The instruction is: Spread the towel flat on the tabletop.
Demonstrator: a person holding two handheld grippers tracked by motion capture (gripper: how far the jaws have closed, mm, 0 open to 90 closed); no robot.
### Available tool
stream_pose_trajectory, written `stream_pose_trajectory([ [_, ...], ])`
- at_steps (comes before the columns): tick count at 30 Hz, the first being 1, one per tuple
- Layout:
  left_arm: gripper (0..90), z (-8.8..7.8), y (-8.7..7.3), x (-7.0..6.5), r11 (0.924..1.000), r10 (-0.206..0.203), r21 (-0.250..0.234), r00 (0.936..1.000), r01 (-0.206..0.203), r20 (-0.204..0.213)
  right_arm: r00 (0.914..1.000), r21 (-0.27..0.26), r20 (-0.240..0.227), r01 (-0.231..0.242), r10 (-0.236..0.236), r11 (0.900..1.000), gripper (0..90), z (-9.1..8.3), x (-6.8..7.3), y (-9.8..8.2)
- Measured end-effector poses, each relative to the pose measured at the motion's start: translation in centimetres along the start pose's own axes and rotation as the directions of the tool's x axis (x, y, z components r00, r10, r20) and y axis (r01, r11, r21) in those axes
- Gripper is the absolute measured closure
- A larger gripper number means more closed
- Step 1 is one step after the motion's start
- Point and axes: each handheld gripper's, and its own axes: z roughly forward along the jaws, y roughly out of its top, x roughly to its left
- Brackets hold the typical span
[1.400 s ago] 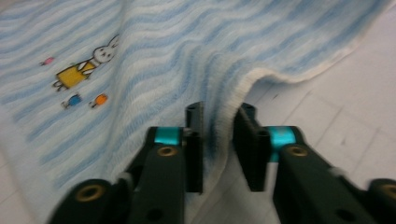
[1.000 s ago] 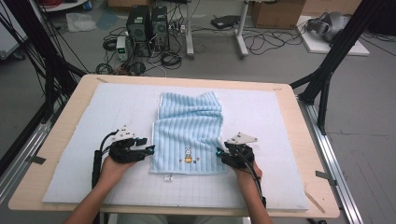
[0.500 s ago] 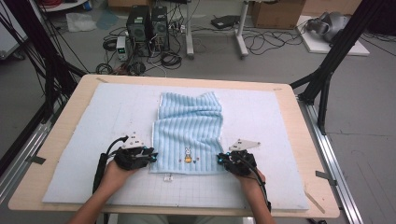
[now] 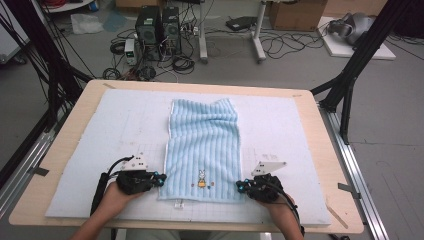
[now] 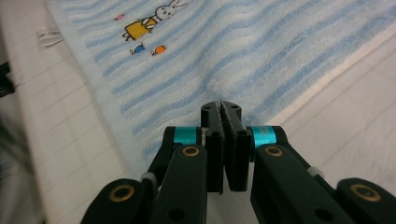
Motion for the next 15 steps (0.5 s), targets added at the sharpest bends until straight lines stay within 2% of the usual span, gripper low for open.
stream_pose_trajectory([
  [3,86.7,-0.3,-0.4,-0.7,1.0,0.004,0.007,0.9995,-0.004,0.031,0.9992,0.017,-0.038,0.012,-0.011,1.0,88.1,-0.6,0.5,-0.6],
  [6,86.7,-0.7,-0.9,-1.5,0.9999,0.007,0.009,0.9984,-0.008,0.057,0.9964,0.033,-0.073,0.047,-0.044,0.998,88.0,-1.0,1.0,-1.0],
  [9,86.8,-1.2,-1.5,-2.1,0.9998,0.009,0.017,0.996,-0.01,0.089,0.9909,0.049,-0.123,0.061,-0.055,0.997,88.0,-1.2,1.1,-1.2],
  [11,86.8,-1.6,-1.9,-2.4,0.9998,0.003,0.02,0.9935,-0.006,0.114,0.984,0.065,-0.167,0.075,-0.063,0.995,88.0,-1.3,1.2,-1.2],
  [13,86.3,-1.9,-2.0,-2.5,0.9998,0.007,0.016,0.993,-0.009,0.118,0.9801,0.071,-0.185,0.085,-0.07,0.994,87.2,-1.3,1.3,-1.0],
  [14,84.1,-1.9,-2.0,-2.4,1.0,0.004,0.005,0.9941,-0.004,0.108,0.9799,0.057,-0.187,0.08,-0.068,0.995,85.2,-1.3,1.3,-1.0],
  [15,76.7,-2.0,-1.9,-2.3,0.9998,-0.014,-0.013,0.996,0.015,0.088,0.9822,0.033,-0.179,0.065,-0.058,0.997,80.8,-1.4,1.1,-0.9],
])
